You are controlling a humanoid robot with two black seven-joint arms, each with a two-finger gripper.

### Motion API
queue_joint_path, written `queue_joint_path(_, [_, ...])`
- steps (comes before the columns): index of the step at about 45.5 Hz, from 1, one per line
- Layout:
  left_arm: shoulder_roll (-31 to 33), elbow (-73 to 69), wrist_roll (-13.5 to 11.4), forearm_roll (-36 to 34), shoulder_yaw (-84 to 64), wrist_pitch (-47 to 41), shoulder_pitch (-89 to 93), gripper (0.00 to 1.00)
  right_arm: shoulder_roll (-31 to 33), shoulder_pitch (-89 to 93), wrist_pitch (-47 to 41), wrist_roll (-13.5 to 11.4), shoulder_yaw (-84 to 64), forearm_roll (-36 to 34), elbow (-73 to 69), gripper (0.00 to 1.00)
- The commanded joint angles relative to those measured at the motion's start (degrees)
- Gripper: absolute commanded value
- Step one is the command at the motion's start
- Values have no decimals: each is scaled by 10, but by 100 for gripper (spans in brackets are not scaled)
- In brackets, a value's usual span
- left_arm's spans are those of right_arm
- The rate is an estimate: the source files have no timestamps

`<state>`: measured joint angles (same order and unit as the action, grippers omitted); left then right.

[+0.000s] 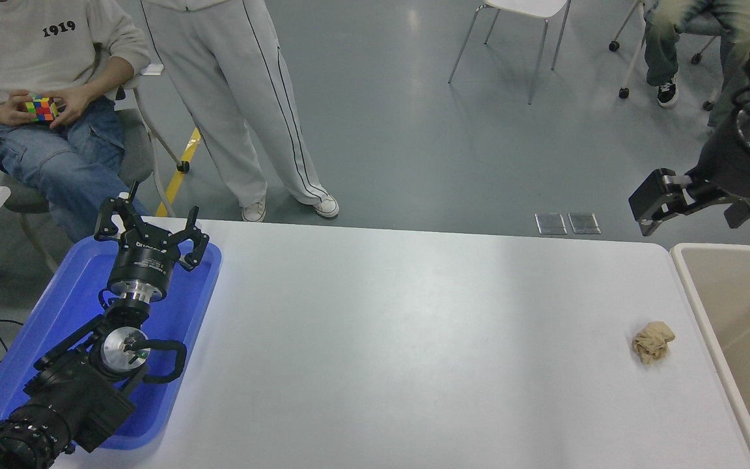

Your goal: Pick up paper ball place in dustbin

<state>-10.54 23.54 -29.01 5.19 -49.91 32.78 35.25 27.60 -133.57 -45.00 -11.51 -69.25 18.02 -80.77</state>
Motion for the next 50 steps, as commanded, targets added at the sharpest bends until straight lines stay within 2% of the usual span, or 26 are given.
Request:
queue_joint_path(1, [1,0,0,0,1,0,0,100,-1,-1,0,0,1,0,0,100])
queue_joint_path(50, [0,0,0,0,0,0,0,100,9,4,0,0,-2,0,0,100])
